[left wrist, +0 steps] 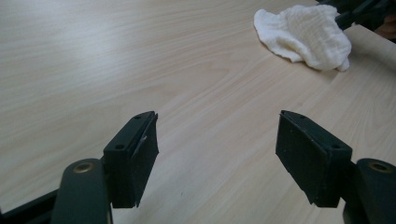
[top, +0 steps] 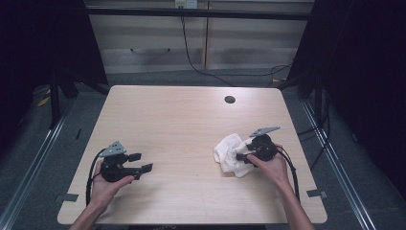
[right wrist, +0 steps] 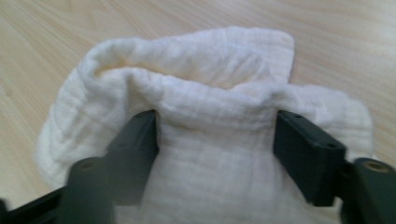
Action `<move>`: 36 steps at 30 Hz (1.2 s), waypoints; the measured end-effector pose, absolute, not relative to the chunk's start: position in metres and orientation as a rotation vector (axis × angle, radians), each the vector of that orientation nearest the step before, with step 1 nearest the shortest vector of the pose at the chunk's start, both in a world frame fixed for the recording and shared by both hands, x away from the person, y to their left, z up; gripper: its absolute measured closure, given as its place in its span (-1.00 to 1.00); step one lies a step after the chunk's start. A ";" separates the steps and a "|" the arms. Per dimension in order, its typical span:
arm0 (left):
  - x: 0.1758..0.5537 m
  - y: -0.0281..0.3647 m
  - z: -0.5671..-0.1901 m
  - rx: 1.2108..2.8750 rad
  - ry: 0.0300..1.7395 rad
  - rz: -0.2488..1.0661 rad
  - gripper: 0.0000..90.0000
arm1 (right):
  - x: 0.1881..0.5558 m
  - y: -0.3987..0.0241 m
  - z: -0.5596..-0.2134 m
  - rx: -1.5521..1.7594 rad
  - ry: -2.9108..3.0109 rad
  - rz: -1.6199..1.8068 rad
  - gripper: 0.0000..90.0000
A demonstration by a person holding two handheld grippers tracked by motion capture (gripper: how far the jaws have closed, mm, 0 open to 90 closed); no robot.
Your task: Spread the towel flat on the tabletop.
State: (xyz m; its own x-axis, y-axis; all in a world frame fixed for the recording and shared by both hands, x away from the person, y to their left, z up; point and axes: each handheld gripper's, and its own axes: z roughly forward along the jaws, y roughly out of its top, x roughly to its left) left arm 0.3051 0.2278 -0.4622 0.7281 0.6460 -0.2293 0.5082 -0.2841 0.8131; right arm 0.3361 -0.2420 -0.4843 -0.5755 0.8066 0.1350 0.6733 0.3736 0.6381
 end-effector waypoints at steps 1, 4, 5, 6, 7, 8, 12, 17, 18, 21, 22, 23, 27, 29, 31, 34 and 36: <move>0.305 0.228 -0.462 1.950 0.883 0.177 -0.35 | 0.336 -0.242 -0.486 1.336 2.438 0.981 -0.15; 0.301 0.216 -0.456 1.904 0.857 0.238 -0.35 | 0.337 -0.240 -0.491 1.327 2.452 0.967 -0.02; 0.297 0.214 -0.456 1.883 0.830 0.217 -0.35 | 0.336 -0.239 -0.493 1.341 2.452 0.969 -0.01; 0.296 0.213 -0.456 1.887 0.827 0.211 -0.35 | 0.336 -0.239 -0.495 1.347 2.433 0.998 0.02; 0.294 0.212 -0.458 1.930 0.794 0.219 -0.39 | 0.335 -0.239 -0.495 1.355 2.426 0.995 0.21; 0.294 0.213 -0.460 1.924 0.798 0.222 -0.38 | 0.335 -0.240 -0.495 1.344 2.431 1.000 0.33; 0.295 0.216 -0.475 1.954 0.815 0.169 -0.39 | 0.337 -0.239 -0.497 1.345 2.436 1.045 0.62; 0.291 0.218 -0.479 1.961 0.821 0.173 -0.40 | 0.332 -0.230 -0.497 1.337 2.451 1.068 0.67; 0.291 0.219 -0.478 1.960 0.804 0.173 -0.41 | 0.329 -0.220 -0.497 1.315 2.477 1.081 0.68; 0.291 0.219 -0.478 1.955 0.804 0.167 -0.41 | 0.326 -0.212 -0.497 1.290 2.500 1.086 0.68; 0.291 0.218 -0.478 1.962 0.800 0.161 -0.41 | 0.325 -0.208 -0.497 1.275 2.511 1.086 0.68; 0.291 0.217 -0.479 1.978 0.788 0.156 -0.41 | 0.322 -0.198 -0.497 1.247 2.537 1.101 0.68; 0.291 0.213 -0.481 1.998 0.774 0.146 -0.41 | 0.318 -0.185 -0.497 1.194 2.573 1.117 0.68; 0.291 0.213 -0.481 2.001 0.776 0.146 -0.41 | 0.317 -0.178 -0.498 1.167 2.589 1.123 0.68; 0.292 0.213 -0.481 1.999 0.783 0.150 -0.41 | 0.315 -0.172 -0.498 1.148 2.603 1.136 0.68; 0.292 0.215 -0.481 1.991 0.791 0.148 -0.40 | 0.312 -0.164 -0.498 1.113 2.618 1.151 0.68; 0.293 0.215 -0.481 1.993 0.792 0.151 -0.40 | 0.311 -0.161 -0.499 1.104 2.625 1.155 0.68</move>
